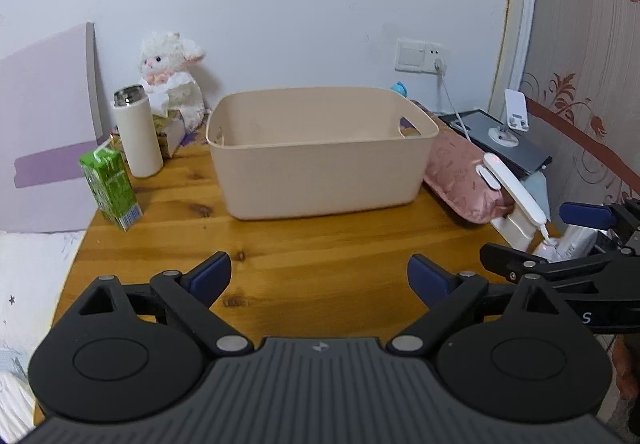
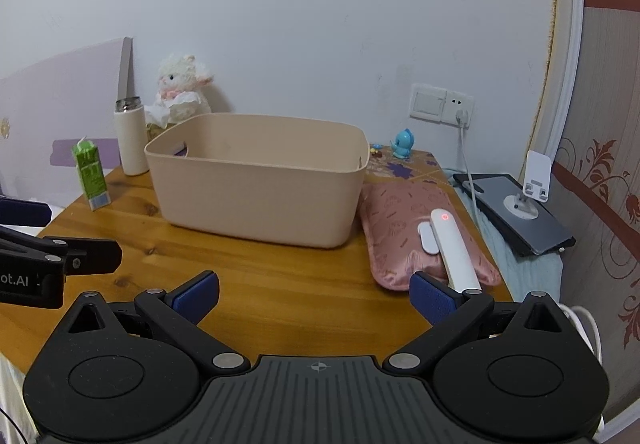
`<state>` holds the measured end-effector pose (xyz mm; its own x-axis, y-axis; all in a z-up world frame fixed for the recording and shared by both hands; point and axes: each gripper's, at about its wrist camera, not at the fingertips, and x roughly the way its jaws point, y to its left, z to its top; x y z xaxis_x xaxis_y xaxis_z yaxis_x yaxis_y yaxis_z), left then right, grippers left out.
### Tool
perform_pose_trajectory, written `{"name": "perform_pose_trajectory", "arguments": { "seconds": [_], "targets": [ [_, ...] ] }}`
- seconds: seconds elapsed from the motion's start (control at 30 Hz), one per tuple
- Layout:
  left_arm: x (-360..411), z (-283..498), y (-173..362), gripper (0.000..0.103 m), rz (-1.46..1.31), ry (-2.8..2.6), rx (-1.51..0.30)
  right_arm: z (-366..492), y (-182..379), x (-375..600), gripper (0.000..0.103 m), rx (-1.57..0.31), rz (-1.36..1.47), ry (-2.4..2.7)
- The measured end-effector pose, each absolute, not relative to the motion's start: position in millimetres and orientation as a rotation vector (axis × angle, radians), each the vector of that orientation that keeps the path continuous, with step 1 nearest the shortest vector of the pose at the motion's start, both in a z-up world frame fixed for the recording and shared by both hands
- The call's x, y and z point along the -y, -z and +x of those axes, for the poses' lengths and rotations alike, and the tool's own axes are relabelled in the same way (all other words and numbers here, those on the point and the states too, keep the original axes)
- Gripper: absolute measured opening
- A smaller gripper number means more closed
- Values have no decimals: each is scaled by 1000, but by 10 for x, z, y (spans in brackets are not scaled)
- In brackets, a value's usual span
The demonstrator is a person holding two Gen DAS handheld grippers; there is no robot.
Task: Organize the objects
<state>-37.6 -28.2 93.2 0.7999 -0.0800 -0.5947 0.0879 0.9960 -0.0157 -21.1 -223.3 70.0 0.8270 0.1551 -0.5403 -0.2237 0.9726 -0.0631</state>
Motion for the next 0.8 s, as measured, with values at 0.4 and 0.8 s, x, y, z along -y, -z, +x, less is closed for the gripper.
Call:
{"name": "perform_pose_trajectory", "arguments": {
  "seconds": [0.4, 0.8],
  "targets": [
    [278, -491, -870, 96, -8, 104, -630, -326, -656, 2322, 103, -576, -111, -193],
    [281, -469, -812, 95, 5, 112, -650, -308, -626, 2344, 103, -587, -105, -186]
  ]
}}
